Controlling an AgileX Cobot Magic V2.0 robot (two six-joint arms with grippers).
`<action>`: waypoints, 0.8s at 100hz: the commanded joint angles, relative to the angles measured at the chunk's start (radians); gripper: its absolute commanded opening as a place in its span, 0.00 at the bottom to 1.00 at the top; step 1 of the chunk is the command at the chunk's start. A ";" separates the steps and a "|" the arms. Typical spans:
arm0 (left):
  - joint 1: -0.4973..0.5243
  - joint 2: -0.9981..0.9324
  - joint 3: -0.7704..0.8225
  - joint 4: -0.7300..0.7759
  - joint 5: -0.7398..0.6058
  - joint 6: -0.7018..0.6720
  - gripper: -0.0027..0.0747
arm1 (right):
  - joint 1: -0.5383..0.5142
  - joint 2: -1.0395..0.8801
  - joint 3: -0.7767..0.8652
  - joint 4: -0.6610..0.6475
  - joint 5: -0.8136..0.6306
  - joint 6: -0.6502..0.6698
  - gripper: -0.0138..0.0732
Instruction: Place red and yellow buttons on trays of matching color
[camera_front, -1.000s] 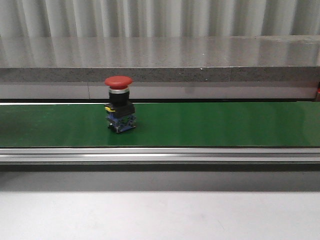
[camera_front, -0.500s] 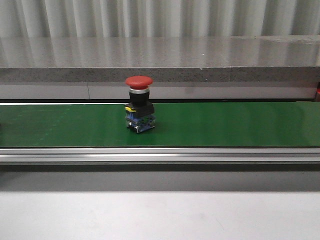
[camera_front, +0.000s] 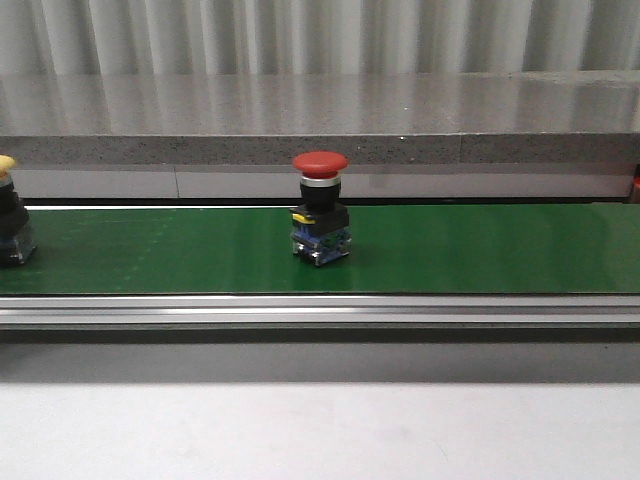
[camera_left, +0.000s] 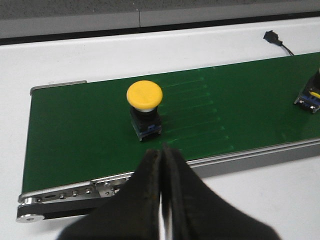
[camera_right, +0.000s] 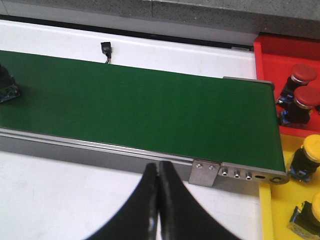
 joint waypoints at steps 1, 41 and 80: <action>-0.008 -0.055 0.010 -0.014 -0.076 0.002 0.01 | -0.001 0.022 -0.029 0.001 -0.059 -0.009 0.09; -0.008 -0.122 0.050 0.011 -0.087 0.002 0.01 | 0.084 0.237 -0.196 0.001 -0.003 -0.010 0.10; -0.008 -0.122 0.050 0.011 -0.085 0.002 0.01 | 0.231 0.594 -0.483 0.004 0.146 -0.020 0.76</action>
